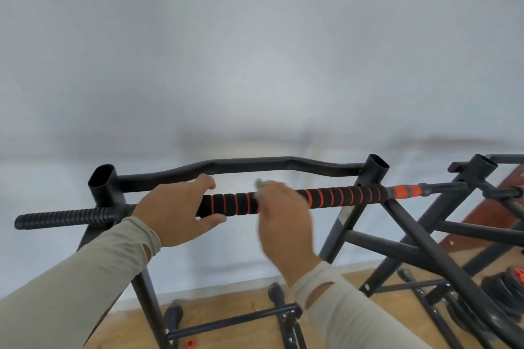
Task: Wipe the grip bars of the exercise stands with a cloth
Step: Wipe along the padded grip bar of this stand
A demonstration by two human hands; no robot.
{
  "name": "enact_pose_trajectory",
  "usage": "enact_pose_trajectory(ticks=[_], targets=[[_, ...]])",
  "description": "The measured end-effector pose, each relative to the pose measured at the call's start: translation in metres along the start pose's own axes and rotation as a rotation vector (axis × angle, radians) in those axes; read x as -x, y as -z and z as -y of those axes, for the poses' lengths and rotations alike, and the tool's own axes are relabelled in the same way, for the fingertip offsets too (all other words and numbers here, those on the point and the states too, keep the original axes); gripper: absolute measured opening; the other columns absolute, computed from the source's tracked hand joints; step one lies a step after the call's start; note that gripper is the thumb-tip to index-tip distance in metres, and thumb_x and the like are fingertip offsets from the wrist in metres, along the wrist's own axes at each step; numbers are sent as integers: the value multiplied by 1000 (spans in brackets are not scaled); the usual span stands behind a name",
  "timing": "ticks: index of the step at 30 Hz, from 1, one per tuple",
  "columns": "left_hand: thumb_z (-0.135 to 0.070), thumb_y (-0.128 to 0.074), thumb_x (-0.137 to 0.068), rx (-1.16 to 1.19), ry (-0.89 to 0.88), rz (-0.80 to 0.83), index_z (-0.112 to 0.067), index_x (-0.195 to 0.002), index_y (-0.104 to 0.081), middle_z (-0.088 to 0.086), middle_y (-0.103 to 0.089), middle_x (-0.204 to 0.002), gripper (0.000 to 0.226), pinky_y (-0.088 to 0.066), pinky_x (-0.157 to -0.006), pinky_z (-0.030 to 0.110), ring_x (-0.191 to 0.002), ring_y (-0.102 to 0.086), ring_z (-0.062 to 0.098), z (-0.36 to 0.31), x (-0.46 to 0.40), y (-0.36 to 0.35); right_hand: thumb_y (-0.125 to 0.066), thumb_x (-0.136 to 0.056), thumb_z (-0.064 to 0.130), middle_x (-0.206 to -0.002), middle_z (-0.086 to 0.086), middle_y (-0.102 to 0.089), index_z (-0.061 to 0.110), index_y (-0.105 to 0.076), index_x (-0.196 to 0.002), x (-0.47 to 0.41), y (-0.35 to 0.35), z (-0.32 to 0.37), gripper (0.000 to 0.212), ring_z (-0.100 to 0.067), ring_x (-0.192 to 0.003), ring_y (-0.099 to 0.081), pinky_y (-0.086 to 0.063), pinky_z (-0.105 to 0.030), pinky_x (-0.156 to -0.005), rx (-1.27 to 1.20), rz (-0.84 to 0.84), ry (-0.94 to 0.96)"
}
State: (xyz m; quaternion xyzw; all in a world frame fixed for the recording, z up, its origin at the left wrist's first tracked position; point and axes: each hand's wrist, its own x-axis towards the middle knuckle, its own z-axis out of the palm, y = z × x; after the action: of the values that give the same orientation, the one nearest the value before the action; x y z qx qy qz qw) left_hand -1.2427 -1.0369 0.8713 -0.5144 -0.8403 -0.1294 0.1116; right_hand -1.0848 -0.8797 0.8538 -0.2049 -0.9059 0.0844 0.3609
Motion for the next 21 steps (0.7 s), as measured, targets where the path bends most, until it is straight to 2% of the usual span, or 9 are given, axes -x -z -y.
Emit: enact_pose_trajectory(ticks=[3, 6, 9, 11, 14, 15, 17, 19, 21], targets=[[-69, -63, -76, -39, 14, 83, -31, -114, -34, -21, -48, -67, 61, -48, -59, 27, -60, -55, 9, -3, -8, 3, -47, -98, 17, -117, 0, -75, 16, -71, -102, 6, -28, 44, 24, -20, -117, -64, -44, -38, -109, -65, 64, 193], [-57, -61, -83, -62, 72, 129, -32, -112, -32, -17, -52, -65, 48, -48, -56, 27, -57, -58, 9, -3, -13, 2, -50, -97, 15, -120, 0, -74, 16, -71, -109, 5, -22, 39, 25, -20, -121, -62, -47, -39, -109, -65, 68, 299], [-53, -62, -84, -33, 115, 200, -34, -99, -32, -11, -58, -66, 38, -50, -55, 26, -56, -60, 9, -2, -15, 5, -62, -87, 5, -122, 2, -72, 16, -70, -115, -2, 0, -2, 32, -19, -113, -64, -47, -38, -105, -13, 53, 313], [-52, -62, -84, -19, 105, 240, -32, -89, -36, -8, -60, -66, 34, -40, -52, 20, -56, -58, 8, -3, -15, 9, -75, -77, 3, -116, 5, -73, 18, -69, -121, -6, 20, -34, 46, -19, -105, -65, -51, -36, -99, 124, 111, 213], [-51, -63, -81, -14, 79, 270, -31, -83, -39, -8, -60, -66, 32, -36, -53, 20, -58, -56, 8, -2, -15, 13, -81, -75, 11, -96, 13, -68, 27, -64, -130, -12, 58, -91, 60, -15, -97, -62, -50, -30, -88, 428, 264, -29], [-52, -64, -80, -12, 69, 282, -31, -82, -40, -8, -60, -66, 31, -37, -54, 20, -58, -56, 8, -1, -16, 13, -79, -75, 9, -86, 14, -64, 29, -64, -126, -14, 71, -109, 56, -15, -92, -61, -50, -29, -82, 487, 282, -107], [-55, -64, -77, 0, 49, 289, -32, -81, -44, -8, -60, -65, 31, -39, -55, 20, -59, -57, 7, 1, -18, 14, -71, -80, 9, -74, 15, -54, 29, -63, -108, -16, 93, -136, 35, -14, -83, -59, -50, -28, -71, 553, 289, -238], [-62, -65, -76, 25, 19, 265, -34, -82, -50, -11, -60, -70, 32, -43, -61, 20, -65, -57, 4, 4, -18, 12, -65, -89, 11, -75, 10, -53, 23, -61, -97, -17, 103, -146, 15, -16, -78, -57, -51, -30, -70, 544, 272, -326], [-69, -62, -76, 22, -29, 196, -38, -87, -58, -16, -54, -82, 34, -47, -70, 22, -74, -54, 1, 7, -15, 7, -59, -95, 10, -79, 4, -59, 20, -62, -98, -17, 99, -147, 10, -18, -78, -58, -55, -34, -73, 472, 227, -396]])
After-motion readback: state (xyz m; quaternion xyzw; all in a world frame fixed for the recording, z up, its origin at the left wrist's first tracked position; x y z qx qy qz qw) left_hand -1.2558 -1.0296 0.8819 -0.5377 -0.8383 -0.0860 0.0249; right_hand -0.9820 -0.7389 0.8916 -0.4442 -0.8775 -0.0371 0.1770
